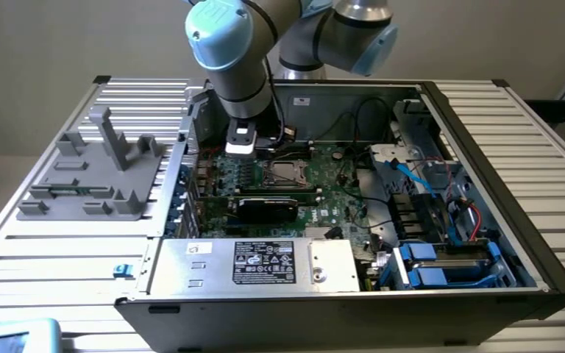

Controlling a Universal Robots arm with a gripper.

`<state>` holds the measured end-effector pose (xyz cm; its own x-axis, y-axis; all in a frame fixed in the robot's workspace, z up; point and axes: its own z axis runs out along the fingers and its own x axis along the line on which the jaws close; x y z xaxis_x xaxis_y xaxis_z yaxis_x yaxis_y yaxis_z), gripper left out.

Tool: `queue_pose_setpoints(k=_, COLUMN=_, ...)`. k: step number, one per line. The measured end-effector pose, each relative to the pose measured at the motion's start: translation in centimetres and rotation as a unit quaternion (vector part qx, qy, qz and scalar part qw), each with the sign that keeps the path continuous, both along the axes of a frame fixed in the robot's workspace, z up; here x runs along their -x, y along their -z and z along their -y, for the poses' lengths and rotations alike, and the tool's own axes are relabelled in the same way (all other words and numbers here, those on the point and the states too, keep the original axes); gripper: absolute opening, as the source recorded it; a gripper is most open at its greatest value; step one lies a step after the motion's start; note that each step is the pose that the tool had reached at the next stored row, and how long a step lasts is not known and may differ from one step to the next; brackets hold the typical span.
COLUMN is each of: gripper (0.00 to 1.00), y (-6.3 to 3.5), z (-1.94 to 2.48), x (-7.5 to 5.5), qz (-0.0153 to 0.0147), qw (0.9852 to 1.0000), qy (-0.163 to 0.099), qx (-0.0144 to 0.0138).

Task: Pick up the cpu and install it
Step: 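Install the first cpu locking lever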

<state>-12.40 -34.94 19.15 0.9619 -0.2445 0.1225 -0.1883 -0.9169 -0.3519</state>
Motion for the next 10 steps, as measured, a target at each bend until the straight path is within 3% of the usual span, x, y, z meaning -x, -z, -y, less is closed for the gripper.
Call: queue_pose_setpoints(k=10, gripper=0.11, y=-0.03, z=-0.2, x=0.55, qz=0.0005, qw=1.0, qy=0.001, qx=-0.0002)
